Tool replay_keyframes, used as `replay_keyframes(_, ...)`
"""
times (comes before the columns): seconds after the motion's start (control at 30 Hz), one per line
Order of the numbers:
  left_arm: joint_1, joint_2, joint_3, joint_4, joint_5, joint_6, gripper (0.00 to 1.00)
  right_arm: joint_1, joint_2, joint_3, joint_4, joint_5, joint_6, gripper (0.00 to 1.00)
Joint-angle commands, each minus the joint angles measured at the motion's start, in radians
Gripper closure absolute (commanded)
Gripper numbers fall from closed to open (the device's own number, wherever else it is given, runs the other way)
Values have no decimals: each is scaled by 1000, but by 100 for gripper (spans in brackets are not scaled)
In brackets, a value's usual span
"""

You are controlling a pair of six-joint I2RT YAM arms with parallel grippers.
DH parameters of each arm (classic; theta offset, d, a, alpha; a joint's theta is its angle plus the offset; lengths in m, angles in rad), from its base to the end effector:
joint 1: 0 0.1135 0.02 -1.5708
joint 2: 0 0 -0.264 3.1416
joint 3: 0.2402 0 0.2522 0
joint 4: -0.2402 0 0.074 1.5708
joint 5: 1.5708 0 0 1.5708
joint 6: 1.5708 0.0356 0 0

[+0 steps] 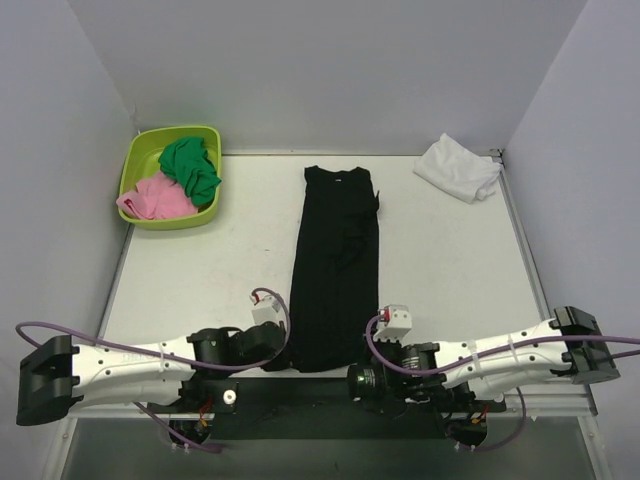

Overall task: Fold and stack the t-shirts
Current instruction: Grab the bottom of the folded rectangular tshirt with both arms, then fold the folded rectangular tshirt in 1/3 of the way

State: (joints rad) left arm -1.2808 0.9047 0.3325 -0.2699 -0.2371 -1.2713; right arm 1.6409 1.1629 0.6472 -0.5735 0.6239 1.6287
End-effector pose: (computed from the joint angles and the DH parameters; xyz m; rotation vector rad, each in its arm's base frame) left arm 0.0559 -0.1582 0.1578 -0.1050 2.5822 -0.8528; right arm 0.0063 0.2066 0.1960 0.1809 2.4757 0.6575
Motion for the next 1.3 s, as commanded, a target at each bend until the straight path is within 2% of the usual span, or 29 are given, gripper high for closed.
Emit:
replay_keyframes(0.0,3,-17,147,-129,-114,44,100,-19,-68,57,-181,157,-59,100)
replay_keyframes(0.13,60,45,261,-181,-119,131,100,-90,-95,80,-181,186,-150,100)
replay_keyframes(0.27,147,83,303,-135,-73,216,100,-164,-115,106,-167,224,-256,100)
replay_keyframes(0.5,290,169,368,-75,4,312,100,-398,-180,117,-8,185,-525,100)
replay_keyframes(0.53,314,190,375,-63,12,320,100,-427,-183,115,21,166,-597,100)
replay_keyframes(0.77,412,299,468,4,90,378,100,-650,-131,127,201,-27,-805,100)
replay_keyframes(1.07,512,460,591,52,153,418,100,-910,10,181,363,-259,-944,100)
replay_keyframes(1.27,597,554,628,90,197,432,100,-1003,147,241,449,-360,-989,100)
